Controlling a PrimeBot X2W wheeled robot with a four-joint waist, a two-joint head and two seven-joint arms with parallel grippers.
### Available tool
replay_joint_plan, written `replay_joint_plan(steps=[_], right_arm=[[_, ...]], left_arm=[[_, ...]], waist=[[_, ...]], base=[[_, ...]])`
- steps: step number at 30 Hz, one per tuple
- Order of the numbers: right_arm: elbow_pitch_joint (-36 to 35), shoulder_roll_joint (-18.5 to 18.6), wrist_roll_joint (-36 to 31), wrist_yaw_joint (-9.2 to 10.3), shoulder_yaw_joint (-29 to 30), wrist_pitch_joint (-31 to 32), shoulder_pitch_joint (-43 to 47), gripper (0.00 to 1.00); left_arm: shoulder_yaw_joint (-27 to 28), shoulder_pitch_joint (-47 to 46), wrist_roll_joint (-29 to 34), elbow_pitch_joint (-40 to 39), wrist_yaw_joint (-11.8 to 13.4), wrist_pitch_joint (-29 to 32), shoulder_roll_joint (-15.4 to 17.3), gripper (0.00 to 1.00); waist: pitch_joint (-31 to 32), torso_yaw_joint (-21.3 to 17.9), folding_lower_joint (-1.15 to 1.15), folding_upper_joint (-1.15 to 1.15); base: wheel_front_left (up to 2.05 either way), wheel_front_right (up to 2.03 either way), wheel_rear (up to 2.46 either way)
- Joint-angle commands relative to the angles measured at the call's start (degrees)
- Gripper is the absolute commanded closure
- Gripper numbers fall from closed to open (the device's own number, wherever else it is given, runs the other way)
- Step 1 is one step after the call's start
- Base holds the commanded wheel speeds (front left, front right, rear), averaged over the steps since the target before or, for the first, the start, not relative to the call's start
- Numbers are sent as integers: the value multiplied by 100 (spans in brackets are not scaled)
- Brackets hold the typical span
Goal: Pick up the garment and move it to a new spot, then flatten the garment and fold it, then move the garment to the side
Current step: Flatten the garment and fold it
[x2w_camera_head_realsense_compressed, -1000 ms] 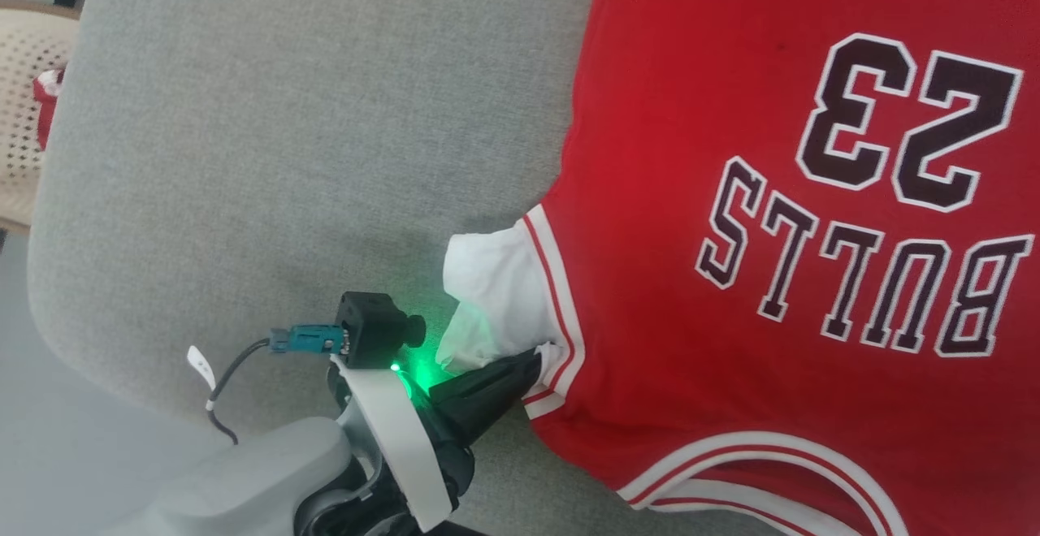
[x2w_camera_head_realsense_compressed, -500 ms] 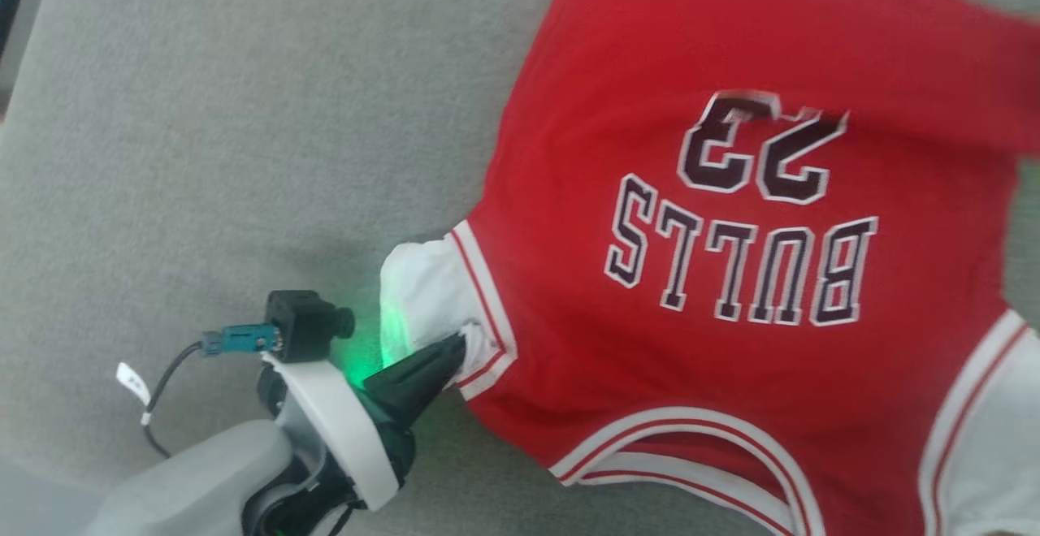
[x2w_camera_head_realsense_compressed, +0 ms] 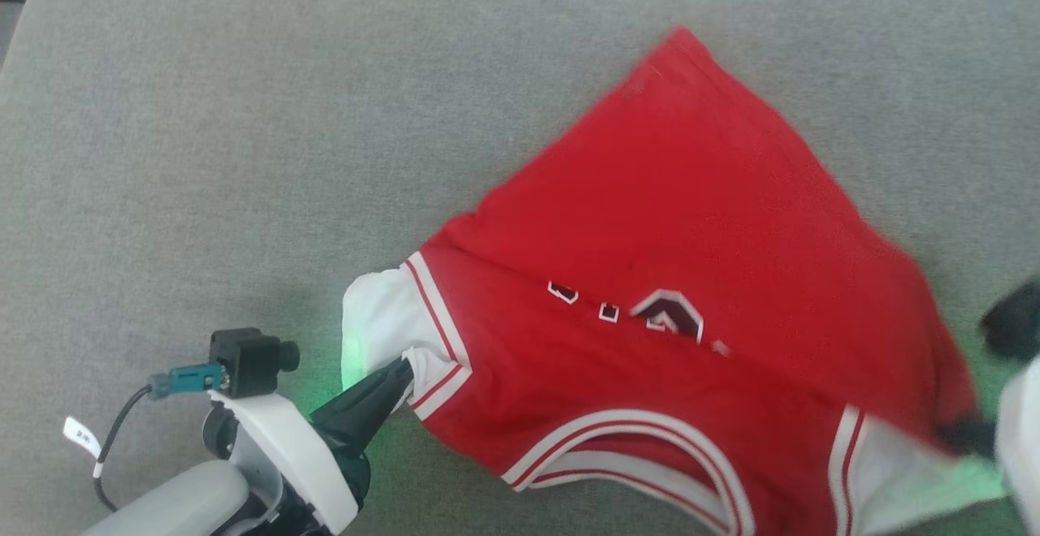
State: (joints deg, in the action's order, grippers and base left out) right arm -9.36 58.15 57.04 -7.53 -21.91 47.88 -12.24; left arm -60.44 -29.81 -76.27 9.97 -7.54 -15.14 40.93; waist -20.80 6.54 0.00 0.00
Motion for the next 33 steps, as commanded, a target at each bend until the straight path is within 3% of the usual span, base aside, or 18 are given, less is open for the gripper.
replay_joint_plan(steps=[1,5,11,12,14,15,22,26,30,33], right_arm=[[-121,-60,-63,9,8,-20,304,100],[-655,-231,-356,9,-27,191,1328,100],[-910,-626,-586,9,41,329,1607,100],[-938,-668,-628,9,80,330,1601,93],[-1005,-705,-655,9,200,303,1613,23],[-1102,-653,-661,9,271,326,1640,3],[-1806,-384,-406,8,1567,432,1705,0],[-2089,-254,-29,7,2284,656,1299,0],[-2049,-243,85,10,2519,650,688,0],[-1730,-282,-330,8,2244,475,-39,0]], left_arm=[[62,108,64,-11,18,3,5,100],[319,364,130,-44,18,3,29,100],[386,504,212,-91,18,3,17,100],[370,509,227,-93,18,3,18,100],[358,511,222,-93,18,3,29,100],[358,510,216,-99,18,3,37,100],[447,706,190,-110,14,3,9,100],[377,627,228,-132,14,14,-53,100],[331,496,239,-163,14,24,-115,100],[236,354,300,-155,14,73,-204,100]], waist=[[67,-58,0,0],[117,-136,0,0],[153,-162,0,0],[165,-164,0,0],[193,-176,0,0],[207,-181,0,0],[325,-246,0,0],[341,-155,0,0],[296,-37,0,0],[208,138,0,0]], base=[[0,0,0],[0,0,0],[0,0,0],[0,0,0],[0,0,0],[0,0,0],[0,0,0],[0,0,0],[0,0,0],[0,0,0]])
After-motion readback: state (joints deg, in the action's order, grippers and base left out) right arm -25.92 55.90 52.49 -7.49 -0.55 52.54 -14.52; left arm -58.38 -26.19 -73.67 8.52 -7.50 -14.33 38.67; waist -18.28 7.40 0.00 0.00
